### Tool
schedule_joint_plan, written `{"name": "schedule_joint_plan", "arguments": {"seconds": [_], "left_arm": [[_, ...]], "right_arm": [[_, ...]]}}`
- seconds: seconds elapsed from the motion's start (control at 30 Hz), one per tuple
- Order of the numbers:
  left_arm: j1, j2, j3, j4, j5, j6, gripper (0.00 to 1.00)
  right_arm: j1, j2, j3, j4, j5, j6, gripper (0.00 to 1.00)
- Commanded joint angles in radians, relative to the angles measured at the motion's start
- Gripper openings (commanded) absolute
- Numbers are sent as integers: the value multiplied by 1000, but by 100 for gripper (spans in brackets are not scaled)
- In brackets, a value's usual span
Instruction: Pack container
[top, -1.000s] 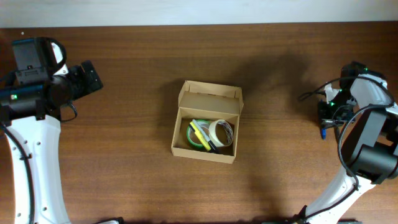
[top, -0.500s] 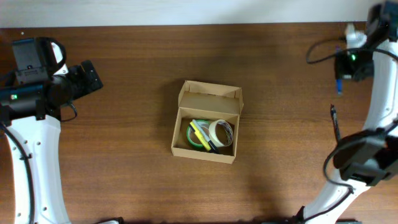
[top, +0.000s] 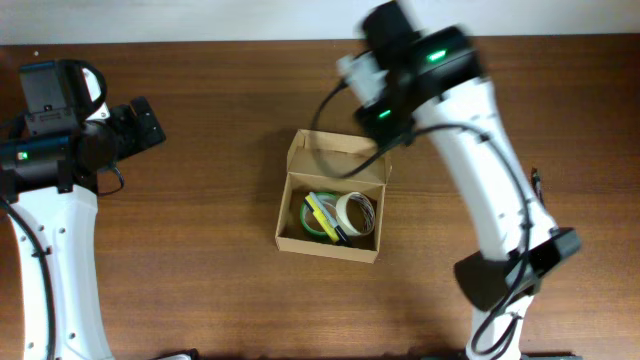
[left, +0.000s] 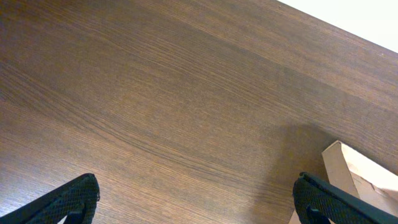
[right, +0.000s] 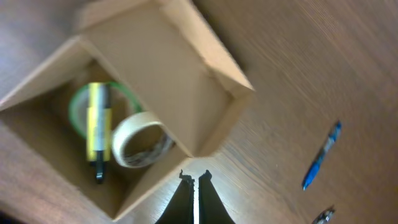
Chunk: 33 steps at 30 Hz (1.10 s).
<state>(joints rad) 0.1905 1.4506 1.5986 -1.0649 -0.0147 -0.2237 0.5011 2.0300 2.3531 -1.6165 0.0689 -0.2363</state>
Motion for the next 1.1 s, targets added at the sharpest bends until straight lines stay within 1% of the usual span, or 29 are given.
{"name": "schedule_joint_plan", "arguments": {"seconds": [0.0,0.23,0.37,0.47,0.6,0.7,0.87,0.9,1.07], "left_arm": [[4,-2,0,-1,-7,16,99],[4,-2,0,-9,-6,16,99],[4,-2,0,-10,-6,16,99],[4,-2,0,-13,-6,16,99],[4,-2,0,-13,-6,16,99],[4,-2,0,-13,-6,16,99],[4,-2,0,-13,-6,16,99],[4,-2,0,-13,-6,16,99],[4,-2,0,-13,-7,16,99]], "right_arm": [[37,-8,3,-4,81,10,4],[22,-8,3,-10,65,18,4],[-43,-8,3,12,128,44,4],[-148,-4,3,26,126,71,4],[-336,24,3,14,92,143,4],[-479,61,3,-20,80,208,4],[-672,135,-5,-82,61,244,4],[-717,147,-31,-82,47,246,4],[-840,175,-177,-73,59,253,4]]}}
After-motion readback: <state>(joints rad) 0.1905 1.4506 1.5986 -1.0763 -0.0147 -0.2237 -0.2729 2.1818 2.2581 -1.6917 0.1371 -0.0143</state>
